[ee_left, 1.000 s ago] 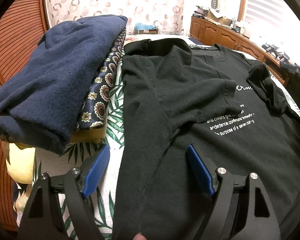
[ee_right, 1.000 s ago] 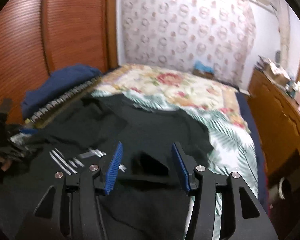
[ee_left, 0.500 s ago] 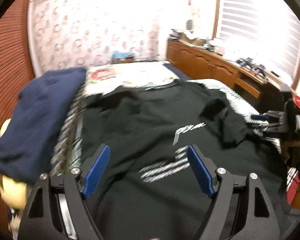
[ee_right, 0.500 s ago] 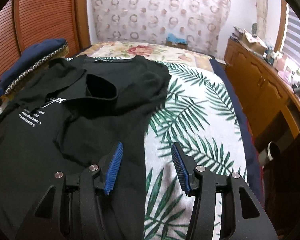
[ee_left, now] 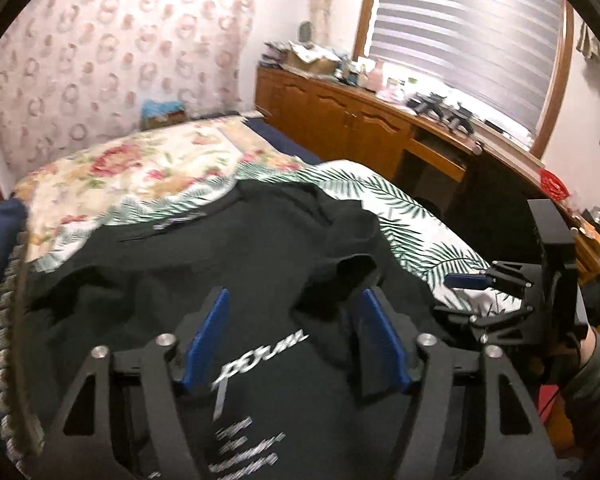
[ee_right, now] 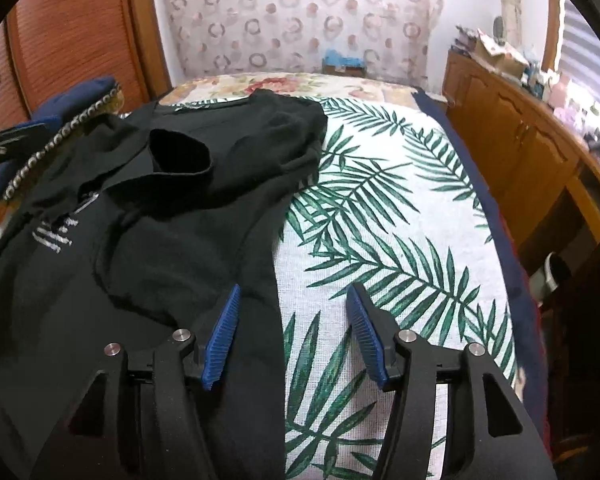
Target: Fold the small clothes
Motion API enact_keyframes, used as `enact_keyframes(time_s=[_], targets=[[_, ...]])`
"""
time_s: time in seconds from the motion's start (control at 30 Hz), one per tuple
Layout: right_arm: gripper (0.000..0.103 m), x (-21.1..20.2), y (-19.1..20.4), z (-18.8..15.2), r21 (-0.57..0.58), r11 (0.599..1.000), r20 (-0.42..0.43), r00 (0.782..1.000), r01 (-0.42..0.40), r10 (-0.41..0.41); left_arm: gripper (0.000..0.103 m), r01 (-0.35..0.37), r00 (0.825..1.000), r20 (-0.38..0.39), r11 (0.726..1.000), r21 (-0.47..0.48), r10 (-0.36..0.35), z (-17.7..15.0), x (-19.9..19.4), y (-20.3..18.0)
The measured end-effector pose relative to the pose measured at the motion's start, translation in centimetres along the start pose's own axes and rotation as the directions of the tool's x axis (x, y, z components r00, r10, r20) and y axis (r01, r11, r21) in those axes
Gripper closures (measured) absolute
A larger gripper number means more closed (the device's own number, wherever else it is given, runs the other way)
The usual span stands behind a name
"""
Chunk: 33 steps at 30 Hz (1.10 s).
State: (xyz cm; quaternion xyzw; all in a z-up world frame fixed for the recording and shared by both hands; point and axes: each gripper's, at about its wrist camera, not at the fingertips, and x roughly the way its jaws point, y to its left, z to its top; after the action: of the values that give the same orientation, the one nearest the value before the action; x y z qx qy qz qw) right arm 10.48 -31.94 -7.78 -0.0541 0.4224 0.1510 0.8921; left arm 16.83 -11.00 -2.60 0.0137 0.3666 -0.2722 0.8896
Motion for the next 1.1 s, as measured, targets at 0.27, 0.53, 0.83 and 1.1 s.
enact_keyframes(time_s=[0.27,0.53,0.83,1.1], targets=[[0.047,0.0,-0.1,-0.1,-0.005,1.0,0.001,1.0,0.006,-0.006,0.072,0.007,0.996,-0.092,1.0,0.031,-0.004,1.9,5.3,-2.2],[0.047,0.0,-0.1,-0.1,-0.004,1.0,0.001,1.0,0.005,-0.005,0.103,-0.069,0.997,-0.039,0.998,0.013,0.069,1.8,3.7,-0.4],[0.047,0.0,-0.2,-0.1,-0.005,1.0,0.002,1.0,0.005,-0.005,0.091,-0.159,0.987,-0.035,0.987,-0.024,0.158,0.9,1.5,4.9],[0.047,0.0,-0.2,-0.1,-0.005,1.0,0.002,1.0,0.005,-0.005,0.069,-0.156,0.986,-0.065,0.987,-0.025,0.154,-0.8,0.7,6.5]])
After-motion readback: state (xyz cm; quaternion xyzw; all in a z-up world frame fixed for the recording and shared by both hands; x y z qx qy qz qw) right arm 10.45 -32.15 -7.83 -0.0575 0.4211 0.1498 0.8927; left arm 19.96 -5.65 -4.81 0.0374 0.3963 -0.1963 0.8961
